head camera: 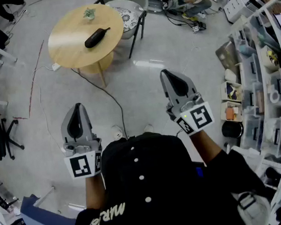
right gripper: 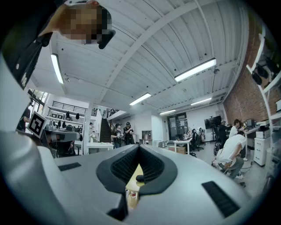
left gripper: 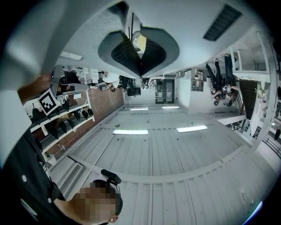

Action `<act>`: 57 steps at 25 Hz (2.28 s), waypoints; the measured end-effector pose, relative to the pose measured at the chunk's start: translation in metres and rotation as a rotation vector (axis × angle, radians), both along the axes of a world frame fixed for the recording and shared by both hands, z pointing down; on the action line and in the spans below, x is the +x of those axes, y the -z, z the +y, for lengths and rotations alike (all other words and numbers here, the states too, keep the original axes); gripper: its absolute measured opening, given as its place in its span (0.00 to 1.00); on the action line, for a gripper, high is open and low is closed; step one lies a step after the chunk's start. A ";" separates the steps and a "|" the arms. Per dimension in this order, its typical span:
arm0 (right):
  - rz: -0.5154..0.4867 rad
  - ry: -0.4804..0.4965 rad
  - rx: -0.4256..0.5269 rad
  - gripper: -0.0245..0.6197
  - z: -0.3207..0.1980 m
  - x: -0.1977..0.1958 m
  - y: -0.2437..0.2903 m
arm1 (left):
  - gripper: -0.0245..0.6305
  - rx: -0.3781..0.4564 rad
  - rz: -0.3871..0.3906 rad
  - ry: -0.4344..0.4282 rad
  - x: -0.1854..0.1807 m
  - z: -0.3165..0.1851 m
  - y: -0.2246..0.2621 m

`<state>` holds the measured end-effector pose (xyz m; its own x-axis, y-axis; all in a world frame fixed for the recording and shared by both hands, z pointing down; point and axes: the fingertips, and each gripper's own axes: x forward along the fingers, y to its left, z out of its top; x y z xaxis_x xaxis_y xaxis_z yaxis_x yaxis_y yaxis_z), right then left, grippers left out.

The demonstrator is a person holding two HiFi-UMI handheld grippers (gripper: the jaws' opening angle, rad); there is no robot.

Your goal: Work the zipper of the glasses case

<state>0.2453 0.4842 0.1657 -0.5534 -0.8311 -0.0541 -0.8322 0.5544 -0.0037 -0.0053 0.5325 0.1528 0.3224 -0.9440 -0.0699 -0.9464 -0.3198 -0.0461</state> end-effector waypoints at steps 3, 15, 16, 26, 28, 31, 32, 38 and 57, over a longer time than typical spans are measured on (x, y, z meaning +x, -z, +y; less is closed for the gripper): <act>0.004 0.006 0.004 0.04 -0.002 -0.002 0.000 | 0.04 0.003 -0.004 0.001 0.000 -0.002 -0.001; -0.056 0.052 0.000 0.04 0.002 -0.008 0.000 | 0.04 -0.002 -0.010 0.026 -0.005 -0.001 -0.006; -0.050 0.049 0.001 0.04 0.002 -0.008 -0.001 | 0.04 0.003 -0.012 0.025 -0.005 -0.001 -0.005; -0.023 0.034 0.003 0.04 0.001 -0.015 -0.001 | 0.04 -0.026 0.001 0.044 -0.019 -0.005 -0.013; -0.013 0.039 0.002 0.04 0.001 -0.019 -0.003 | 0.04 -0.025 -0.012 0.043 -0.021 -0.007 -0.015; -0.022 0.063 -0.009 0.25 0.000 -0.028 -0.006 | 0.22 -0.014 0.005 0.047 -0.027 -0.010 -0.015; -0.030 0.068 -0.015 0.36 -0.001 -0.031 -0.006 | 0.33 -0.013 0.007 0.058 -0.031 -0.011 -0.014; -0.021 0.040 0.004 0.40 -0.006 -0.045 -0.004 | 0.39 -0.009 0.018 0.037 -0.052 -0.020 -0.013; -0.033 -0.102 0.010 0.38 -0.007 -0.115 -0.019 | 0.42 -0.003 -0.012 -0.064 -0.145 -0.041 -0.028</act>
<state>0.1303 0.4768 0.1843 -0.4637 -0.8824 -0.0799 -0.8839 0.4669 -0.0267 -0.1500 0.4914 0.1805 0.3825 -0.9218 -0.0627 -0.9235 -0.3793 -0.0567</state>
